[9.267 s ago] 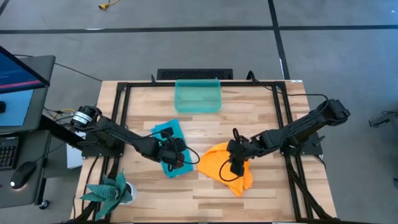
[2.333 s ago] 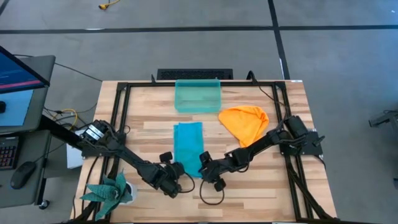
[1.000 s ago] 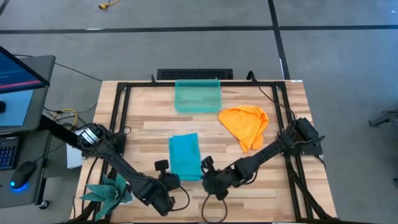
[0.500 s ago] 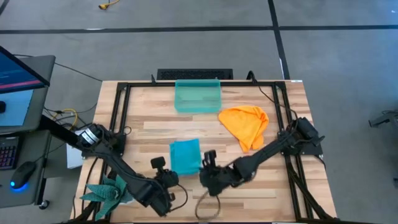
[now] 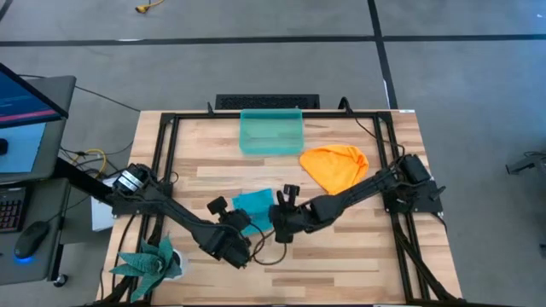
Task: Roll microfiber towels into tight, uniform cylinder then place into a basket
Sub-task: Fold the blue microfiber cloth
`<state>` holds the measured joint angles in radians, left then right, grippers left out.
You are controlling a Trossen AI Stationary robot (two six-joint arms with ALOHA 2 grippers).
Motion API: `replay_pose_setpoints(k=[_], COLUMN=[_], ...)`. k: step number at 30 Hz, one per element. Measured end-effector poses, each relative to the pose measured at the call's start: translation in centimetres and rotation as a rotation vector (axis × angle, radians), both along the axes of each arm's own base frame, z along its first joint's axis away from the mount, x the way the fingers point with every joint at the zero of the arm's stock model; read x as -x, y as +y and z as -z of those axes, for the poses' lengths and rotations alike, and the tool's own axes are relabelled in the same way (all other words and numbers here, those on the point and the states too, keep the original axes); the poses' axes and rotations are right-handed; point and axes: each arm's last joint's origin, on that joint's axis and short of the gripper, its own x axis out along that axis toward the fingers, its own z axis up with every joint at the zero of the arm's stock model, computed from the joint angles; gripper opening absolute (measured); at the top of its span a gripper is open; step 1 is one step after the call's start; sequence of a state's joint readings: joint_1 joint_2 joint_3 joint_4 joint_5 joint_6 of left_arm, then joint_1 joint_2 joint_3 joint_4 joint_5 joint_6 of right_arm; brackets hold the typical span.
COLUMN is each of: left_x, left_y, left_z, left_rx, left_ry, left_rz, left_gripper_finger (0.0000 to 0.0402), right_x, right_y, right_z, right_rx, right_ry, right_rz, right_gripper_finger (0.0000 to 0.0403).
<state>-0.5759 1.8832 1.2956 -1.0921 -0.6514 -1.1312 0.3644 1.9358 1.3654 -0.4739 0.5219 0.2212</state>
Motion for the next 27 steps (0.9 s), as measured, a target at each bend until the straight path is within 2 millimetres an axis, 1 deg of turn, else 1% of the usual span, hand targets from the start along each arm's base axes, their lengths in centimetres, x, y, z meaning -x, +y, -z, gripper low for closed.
replay_pose_setpoints(k=[4,8,10,12,15,18,23,27], left_x=[0.2,0.5,0.6,0.6,0.6,0.3,-0.1,-0.3], left_y=[-0.1,-0.6,-0.7,-0.8,-0.7,-0.3,0.5,0.7], left_z=[0.2,0.2,0.2,0.2,0.2,0.2,0.3,0.3], left_rx=[0.007,0.007,0.008,0.008,0.003,0.005,0.029,0.038], left_ry=[0.008,0.008,0.006,0.005,-0.002,-0.012,-0.003,0.007], left_rz=[0.000,0.015,0.021,0.021,0.015,-0.013,-0.045,-0.054], left_gripper_finger=[0.0006,0.0006,0.0006,0.0006,0.0006,0.0006,0.0006,0.0006], right_x=[0.0,0.0,0.0,0.1,0.0,-0.1,-0.5,-0.6], right_y=[1.8,3.7,4.1,4.2,3.3,1.5,-1.9,-3.5], right_z=[-1.3,-2.9,-3.3,-3.3,-3.1,-2.7,-0.7,0.9], right_rx=[-0.017,-0.028,-0.027,-0.046,-0.068,-0.078,-0.080,-0.079], right_ry=[-0.031,-0.083,-0.101,-0.108,-0.089,-0.055,-0.022,-0.042], right_rz=[-0.028,-0.063,-0.064,-0.043,0.028,0.117,0.199,0.200], right_gripper_finger=[0.0005,0.0009,0.0012,0.0011,0.0006,0.0005,0.0014,0.0007])
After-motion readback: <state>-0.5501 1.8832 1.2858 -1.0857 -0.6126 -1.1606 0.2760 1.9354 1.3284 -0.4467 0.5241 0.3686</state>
